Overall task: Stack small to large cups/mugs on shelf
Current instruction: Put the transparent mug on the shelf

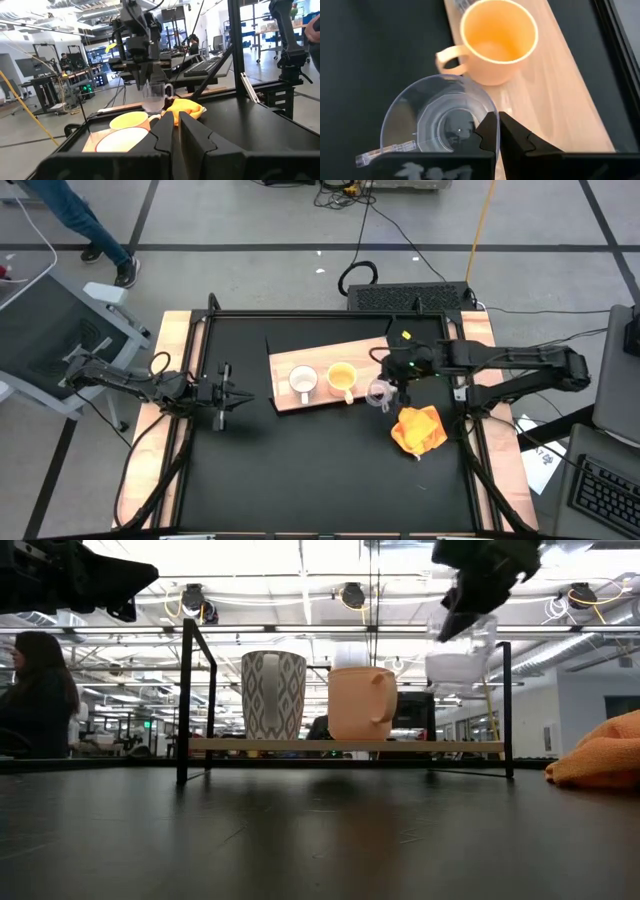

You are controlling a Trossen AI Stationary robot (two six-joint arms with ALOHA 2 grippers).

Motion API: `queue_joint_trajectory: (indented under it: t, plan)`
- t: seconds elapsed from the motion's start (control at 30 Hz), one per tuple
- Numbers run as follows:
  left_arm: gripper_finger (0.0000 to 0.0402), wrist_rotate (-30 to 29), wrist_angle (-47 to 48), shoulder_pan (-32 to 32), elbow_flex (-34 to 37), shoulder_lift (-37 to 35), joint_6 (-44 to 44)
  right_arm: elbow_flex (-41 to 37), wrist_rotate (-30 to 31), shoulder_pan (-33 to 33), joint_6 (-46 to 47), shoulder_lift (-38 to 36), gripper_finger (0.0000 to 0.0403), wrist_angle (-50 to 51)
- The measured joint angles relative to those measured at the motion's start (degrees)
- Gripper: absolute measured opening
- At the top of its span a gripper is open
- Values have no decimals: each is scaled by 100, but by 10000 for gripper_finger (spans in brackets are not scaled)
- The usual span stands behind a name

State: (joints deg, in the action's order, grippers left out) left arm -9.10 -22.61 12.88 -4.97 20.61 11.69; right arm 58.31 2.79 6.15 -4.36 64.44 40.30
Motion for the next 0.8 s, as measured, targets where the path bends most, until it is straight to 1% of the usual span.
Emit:
queue_joint_trajectory:
  t: [0.1, 0.2, 0.3, 0.6, 0.8]
  plan:
    - [31, 0, 2, 0, 0, 1, 2, 199, -36, 188, -98, 299, 0, 30]
    - [31, 0, 4, 0, 0, 0, 4, 323, -532, 440, -213, 523, 0, 22]
    - [31, 0, 3, 0, 0, 0, -3, 388, -732, 642, -321, 701, 0, 64]
    - [31, 2, 9, 0, 0, 1, 4, 389, -1084, 1136, -1126, 848, 0, 125]
    - [31, 3, 19, 0, 0, -1, 8, 389, -1227, 1440, -1421, 849, 0, 84]
